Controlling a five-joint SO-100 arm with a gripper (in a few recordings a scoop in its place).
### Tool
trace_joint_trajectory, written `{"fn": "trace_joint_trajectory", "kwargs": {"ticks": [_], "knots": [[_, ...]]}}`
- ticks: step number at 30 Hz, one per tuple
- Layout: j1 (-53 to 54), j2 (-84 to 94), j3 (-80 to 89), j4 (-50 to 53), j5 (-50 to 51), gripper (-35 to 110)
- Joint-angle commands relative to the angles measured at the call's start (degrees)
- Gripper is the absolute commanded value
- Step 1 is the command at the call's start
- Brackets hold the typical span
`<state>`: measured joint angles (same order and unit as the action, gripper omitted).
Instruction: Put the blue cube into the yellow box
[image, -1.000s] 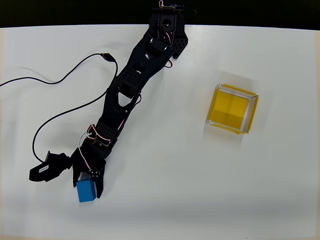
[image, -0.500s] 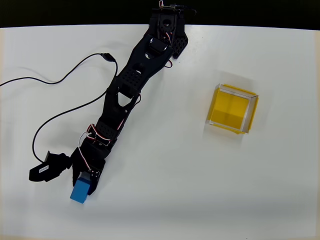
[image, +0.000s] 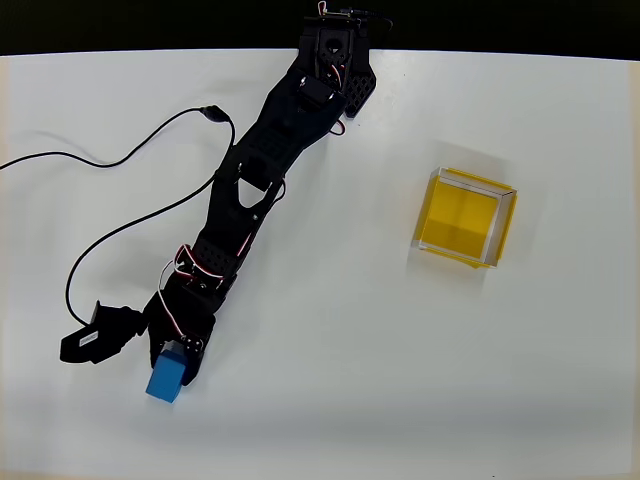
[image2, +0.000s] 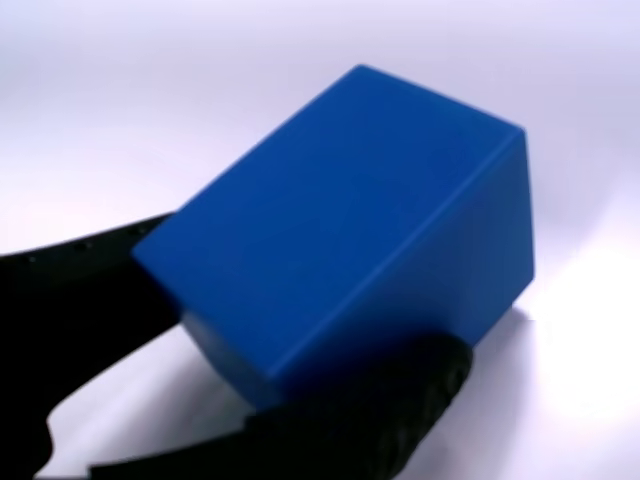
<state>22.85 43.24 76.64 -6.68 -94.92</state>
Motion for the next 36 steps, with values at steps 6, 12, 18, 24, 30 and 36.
{"fn": "trace_joint_trajectory", "kwargs": {"ticks": [6,12,18,24,30,36], "knots": [[-13.27,45.70,23.82,-3.96,0.44,15],[-24.08,63.19,38.76,-5.36,0.62,14],[-35.60,77.43,51.68,-8.70,0.09,14],[-45.79,88.15,59.24,-7.29,-0.18,14],[-53.26,92.99,65.30,-9.58,-0.62,14],[-59.85,95.63,68.29,-6.94,0.09,14]]}}
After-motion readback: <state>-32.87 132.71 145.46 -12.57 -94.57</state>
